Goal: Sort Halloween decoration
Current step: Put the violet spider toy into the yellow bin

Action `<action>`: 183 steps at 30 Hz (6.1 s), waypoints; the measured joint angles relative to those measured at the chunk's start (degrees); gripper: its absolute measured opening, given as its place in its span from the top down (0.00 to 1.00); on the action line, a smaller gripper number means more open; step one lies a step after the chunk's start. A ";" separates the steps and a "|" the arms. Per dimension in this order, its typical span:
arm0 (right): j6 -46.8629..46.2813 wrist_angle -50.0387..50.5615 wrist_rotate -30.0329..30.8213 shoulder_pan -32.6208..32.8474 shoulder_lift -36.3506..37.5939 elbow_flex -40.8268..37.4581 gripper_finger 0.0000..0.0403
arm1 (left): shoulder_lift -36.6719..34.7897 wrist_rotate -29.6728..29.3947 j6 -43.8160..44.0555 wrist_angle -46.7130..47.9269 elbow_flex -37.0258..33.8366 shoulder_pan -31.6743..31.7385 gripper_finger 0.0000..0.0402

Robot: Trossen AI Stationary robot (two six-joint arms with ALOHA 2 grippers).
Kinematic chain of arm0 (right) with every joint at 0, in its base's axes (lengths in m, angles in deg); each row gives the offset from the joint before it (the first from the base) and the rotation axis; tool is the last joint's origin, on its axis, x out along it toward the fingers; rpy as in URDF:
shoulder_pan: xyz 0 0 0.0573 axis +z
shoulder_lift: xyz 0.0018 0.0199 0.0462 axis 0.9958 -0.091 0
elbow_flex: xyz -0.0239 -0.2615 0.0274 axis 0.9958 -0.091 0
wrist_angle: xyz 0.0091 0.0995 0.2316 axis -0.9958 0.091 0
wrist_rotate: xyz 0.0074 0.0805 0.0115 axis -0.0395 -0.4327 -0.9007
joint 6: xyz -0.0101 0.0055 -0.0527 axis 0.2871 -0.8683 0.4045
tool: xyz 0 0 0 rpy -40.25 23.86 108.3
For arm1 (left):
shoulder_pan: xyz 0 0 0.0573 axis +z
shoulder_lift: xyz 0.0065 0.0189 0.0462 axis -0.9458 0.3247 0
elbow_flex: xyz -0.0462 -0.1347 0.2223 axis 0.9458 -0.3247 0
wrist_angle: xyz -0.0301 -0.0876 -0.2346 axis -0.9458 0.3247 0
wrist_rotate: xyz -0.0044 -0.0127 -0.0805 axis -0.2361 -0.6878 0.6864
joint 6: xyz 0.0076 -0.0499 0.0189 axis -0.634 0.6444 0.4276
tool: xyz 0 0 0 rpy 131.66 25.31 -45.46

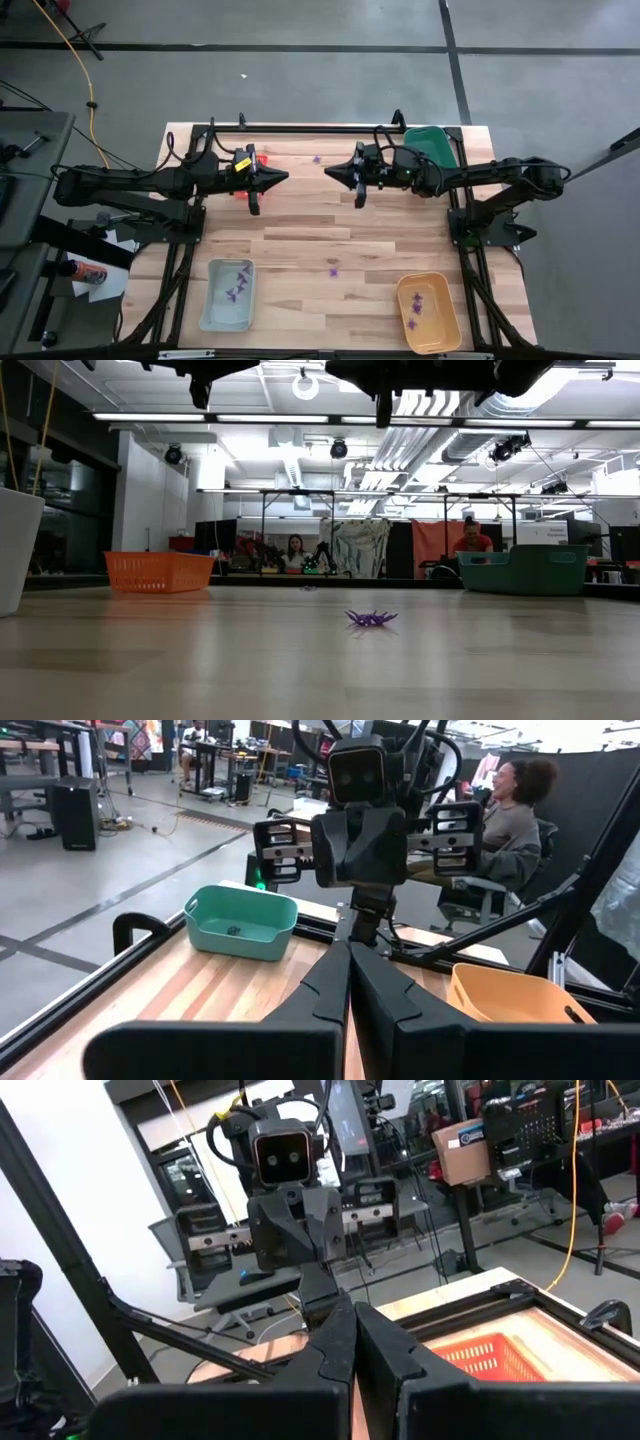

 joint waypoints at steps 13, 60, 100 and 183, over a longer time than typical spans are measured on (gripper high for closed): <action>-8.01 16.31 14.10 -3.73 -4.83 3.98 1.00 | 0.02 -0.39 4.07 -4.04 0.00 0.00 1.00; -1.58 92.56 0.27 -22.77 -52.96 66.57 1.00 | -0.21 4.00 6.16 3.67 0.04 -0.02 1.00; -41.63 45.41 17.90 -0.58 13.81 -5.75 1.00 | 65.44 17.96 19.58 27.96 37.13 30.85 1.00; -39.24 44.57 20.71 1.77 13.79 -5.66 1.00 | 33.21 1.13 9.11 38.81 28.44 1.59 1.00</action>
